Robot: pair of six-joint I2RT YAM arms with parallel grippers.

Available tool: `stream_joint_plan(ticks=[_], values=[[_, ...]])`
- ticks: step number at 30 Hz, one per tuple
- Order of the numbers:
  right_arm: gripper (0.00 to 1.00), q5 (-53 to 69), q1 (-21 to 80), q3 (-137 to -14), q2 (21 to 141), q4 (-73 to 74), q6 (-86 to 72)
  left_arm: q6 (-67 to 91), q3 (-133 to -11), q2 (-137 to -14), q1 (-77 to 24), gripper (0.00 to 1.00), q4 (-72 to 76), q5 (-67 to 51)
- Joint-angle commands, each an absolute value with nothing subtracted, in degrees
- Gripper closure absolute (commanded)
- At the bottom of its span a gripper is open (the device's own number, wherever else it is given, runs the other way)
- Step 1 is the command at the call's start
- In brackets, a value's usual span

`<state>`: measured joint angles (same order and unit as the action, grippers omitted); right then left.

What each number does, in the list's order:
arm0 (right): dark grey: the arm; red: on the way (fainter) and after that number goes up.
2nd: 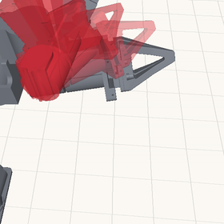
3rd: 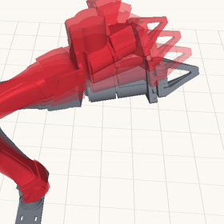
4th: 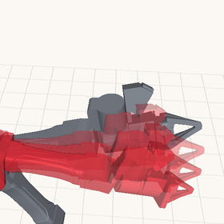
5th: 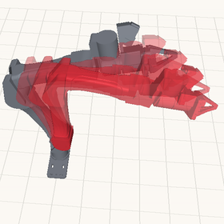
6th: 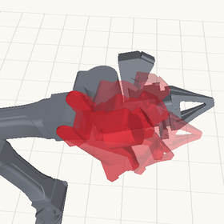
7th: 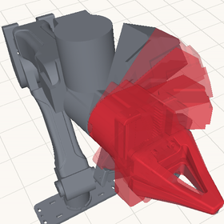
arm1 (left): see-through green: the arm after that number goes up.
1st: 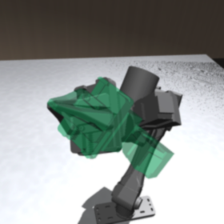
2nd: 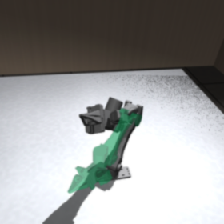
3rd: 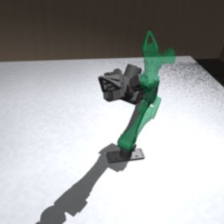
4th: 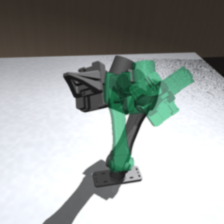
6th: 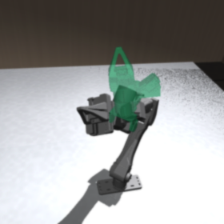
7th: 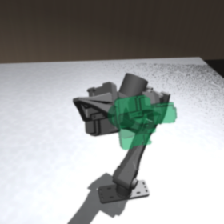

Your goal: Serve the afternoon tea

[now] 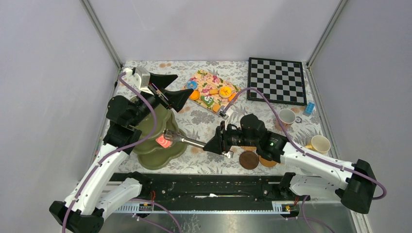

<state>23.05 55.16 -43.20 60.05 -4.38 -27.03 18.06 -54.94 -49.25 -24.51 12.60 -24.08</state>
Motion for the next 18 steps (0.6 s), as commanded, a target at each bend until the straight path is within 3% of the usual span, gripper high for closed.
stream_joint_plan(ticks=[1, 18], values=[[0.77, 21.7, 56.3, -43.8, 62.9, -13.7, -29.1, 18.5, -55.2, -49.2, -24.3, 0.01, 15.7, -25.3], [0.78, 17.9, 60.3, -48.3, 75.0, -21.9, -26.2, 18.5, -55.2, -48.9, -24.3, 0.01, 15.7, -25.2]])
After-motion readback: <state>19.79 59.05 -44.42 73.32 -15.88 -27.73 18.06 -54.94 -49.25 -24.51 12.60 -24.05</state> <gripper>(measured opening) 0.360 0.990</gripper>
